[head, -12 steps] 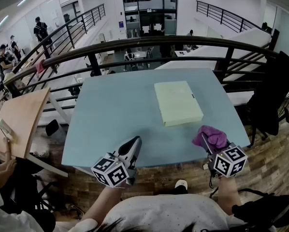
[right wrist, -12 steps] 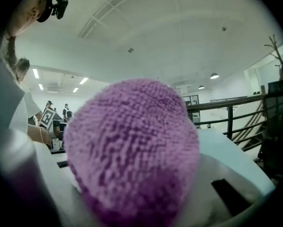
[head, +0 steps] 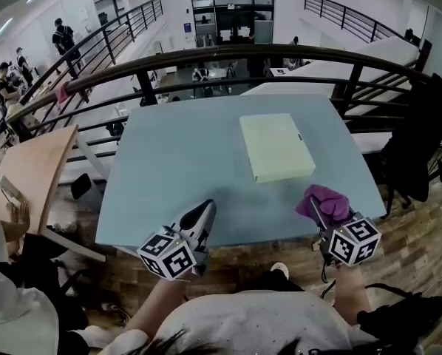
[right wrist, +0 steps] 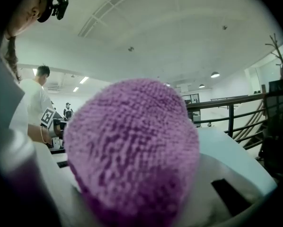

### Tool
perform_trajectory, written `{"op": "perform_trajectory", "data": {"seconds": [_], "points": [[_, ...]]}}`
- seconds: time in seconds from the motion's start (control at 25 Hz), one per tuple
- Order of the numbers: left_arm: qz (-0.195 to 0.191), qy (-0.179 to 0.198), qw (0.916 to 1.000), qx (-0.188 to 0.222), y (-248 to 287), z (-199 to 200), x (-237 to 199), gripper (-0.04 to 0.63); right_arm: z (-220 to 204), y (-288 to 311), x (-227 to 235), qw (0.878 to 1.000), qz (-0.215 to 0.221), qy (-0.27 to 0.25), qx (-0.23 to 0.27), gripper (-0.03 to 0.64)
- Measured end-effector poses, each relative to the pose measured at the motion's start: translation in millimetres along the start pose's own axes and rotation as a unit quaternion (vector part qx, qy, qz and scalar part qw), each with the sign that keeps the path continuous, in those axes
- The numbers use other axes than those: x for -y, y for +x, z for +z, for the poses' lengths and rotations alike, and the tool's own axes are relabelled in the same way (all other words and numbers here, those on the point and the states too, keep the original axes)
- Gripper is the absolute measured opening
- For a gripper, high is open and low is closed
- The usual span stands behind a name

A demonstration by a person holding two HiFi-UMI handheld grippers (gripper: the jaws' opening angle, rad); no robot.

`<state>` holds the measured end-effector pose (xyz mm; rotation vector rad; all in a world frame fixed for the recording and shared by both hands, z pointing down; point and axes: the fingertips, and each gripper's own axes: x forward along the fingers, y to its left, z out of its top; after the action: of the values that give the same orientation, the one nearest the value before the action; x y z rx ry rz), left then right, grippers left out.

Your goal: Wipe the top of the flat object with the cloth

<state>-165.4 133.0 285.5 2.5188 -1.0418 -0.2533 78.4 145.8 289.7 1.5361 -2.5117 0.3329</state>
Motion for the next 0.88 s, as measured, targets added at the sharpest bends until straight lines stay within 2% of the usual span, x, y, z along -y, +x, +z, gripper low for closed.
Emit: {"op": "perform_trajectory", "data": {"seconds": [0.16,0.28,0.4,0.56,0.72,0.84,0.88], "points": [[0.007,-0.013,0.9999,0.000,11,-4,-9,0.000,2,11,8,1.000,0.007,0.004,-0.003,0.029],[0.011,-0.019,0.9997,0.008,31,-1,-21,0.000,17,30,17,1.000,0.025,0.008,0.013,0.031],[0.011,-0.027,0.9993,0.024,65,6,-33,-0.001,43,58,30,0.998,0.048,-0.022,0.032,0.031],[0.005,-0.015,0.9994,0.031,129,15,-48,0.000,82,114,61,0.994,0.074,-0.041,0.063,0.031],[-0.011,-0.017,0.9991,0.039,194,29,-65,0.000,115,179,89,0.987,0.130,-0.036,0.086,0.031],[0.020,0.001,0.9997,0.016,241,24,-92,0.009,132,226,103,0.977,0.182,-0.044,0.099,0.031],[0.036,0.009,0.9993,-0.003,257,16,-101,0.072,135,239,108,0.974,0.196,-0.049,0.099,0.031]]}}
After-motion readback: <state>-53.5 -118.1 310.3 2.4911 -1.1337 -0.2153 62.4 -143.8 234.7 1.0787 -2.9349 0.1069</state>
